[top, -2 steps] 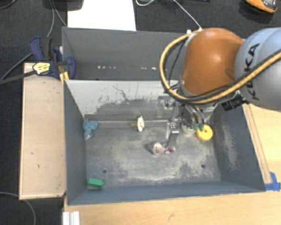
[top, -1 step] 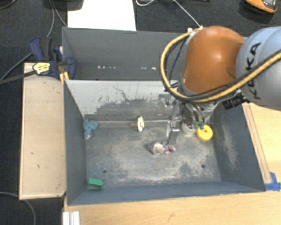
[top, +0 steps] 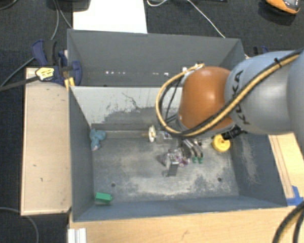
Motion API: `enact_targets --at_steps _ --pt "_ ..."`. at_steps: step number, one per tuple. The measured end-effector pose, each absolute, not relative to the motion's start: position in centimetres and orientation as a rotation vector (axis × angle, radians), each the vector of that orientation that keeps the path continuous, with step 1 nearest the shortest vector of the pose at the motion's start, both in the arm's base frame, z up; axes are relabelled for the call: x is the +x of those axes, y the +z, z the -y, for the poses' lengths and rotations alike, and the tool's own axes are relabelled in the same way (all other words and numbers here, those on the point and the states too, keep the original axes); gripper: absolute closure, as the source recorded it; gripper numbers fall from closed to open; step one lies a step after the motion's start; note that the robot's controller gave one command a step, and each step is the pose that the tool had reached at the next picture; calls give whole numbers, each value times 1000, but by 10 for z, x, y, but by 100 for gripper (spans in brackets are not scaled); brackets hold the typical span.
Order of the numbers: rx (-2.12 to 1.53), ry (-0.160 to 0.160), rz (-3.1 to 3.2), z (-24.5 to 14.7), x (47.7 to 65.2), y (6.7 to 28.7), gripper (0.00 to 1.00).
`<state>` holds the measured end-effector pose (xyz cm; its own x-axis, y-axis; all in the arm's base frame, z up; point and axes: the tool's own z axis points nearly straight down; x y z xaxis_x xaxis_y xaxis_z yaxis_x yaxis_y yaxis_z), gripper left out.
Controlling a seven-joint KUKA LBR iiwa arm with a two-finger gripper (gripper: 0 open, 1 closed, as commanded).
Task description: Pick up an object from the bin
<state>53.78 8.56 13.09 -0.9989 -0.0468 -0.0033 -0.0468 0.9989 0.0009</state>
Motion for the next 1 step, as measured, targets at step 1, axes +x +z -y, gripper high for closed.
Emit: enact_targets --at_steps 1 --pt "-50 2 -3137 -50 517 154 0"
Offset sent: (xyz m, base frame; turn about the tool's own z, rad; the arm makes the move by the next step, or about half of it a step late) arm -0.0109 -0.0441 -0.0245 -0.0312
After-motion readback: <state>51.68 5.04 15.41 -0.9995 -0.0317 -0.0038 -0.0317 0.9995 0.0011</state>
